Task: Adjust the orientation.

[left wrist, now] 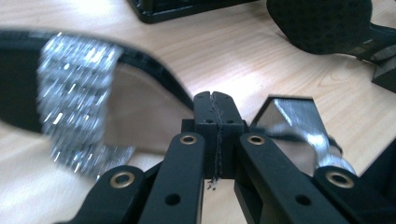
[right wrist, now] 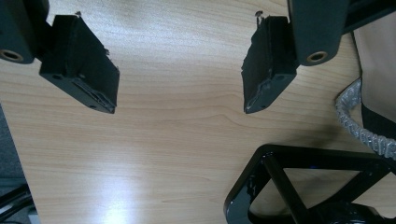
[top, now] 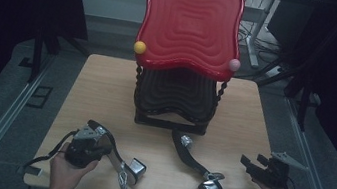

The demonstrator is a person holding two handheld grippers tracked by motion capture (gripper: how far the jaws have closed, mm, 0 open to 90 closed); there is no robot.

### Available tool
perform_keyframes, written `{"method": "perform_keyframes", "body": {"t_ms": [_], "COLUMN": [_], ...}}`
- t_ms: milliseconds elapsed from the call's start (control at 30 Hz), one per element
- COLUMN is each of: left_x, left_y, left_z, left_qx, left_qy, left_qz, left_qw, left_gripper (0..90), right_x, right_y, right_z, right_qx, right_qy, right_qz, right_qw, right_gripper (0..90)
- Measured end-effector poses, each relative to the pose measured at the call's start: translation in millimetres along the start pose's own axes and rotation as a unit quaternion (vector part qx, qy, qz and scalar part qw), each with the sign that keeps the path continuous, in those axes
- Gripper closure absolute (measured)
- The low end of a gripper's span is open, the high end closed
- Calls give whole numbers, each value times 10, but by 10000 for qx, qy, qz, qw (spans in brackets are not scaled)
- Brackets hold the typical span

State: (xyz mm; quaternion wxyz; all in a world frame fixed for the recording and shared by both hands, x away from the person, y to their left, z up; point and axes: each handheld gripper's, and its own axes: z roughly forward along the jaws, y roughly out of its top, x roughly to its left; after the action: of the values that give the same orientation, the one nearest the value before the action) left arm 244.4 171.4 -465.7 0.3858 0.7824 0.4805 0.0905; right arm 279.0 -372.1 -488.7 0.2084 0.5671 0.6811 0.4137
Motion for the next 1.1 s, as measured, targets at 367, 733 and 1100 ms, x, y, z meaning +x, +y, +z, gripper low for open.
{"method": "perform_keyframes", "body": {"t_ms": [367, 733, 1100], "left_x": [-75, -66, -95], "left_y": [215, 141, 125], "left_z": [330, -22, 250], "left_qx": [291, 268, 609], "left_qy": [-7, 34, 65], "left_qz": [233, 348, 431], "left_qw": [9993, 9990, 9972], "left_gripper": [900, 900, 900], "right_x": [17, 5, 4], "right_y": [-4, -3, -5], "right_z": [5, 8, -14], "right_qx": [33, 24, 21], "right_qy": [-21, -63, -56], "right_qz": [-37, 49, 22], "right_qw": [10000, 10000, 10000], "right_gripper": [281, 286, 286]}}
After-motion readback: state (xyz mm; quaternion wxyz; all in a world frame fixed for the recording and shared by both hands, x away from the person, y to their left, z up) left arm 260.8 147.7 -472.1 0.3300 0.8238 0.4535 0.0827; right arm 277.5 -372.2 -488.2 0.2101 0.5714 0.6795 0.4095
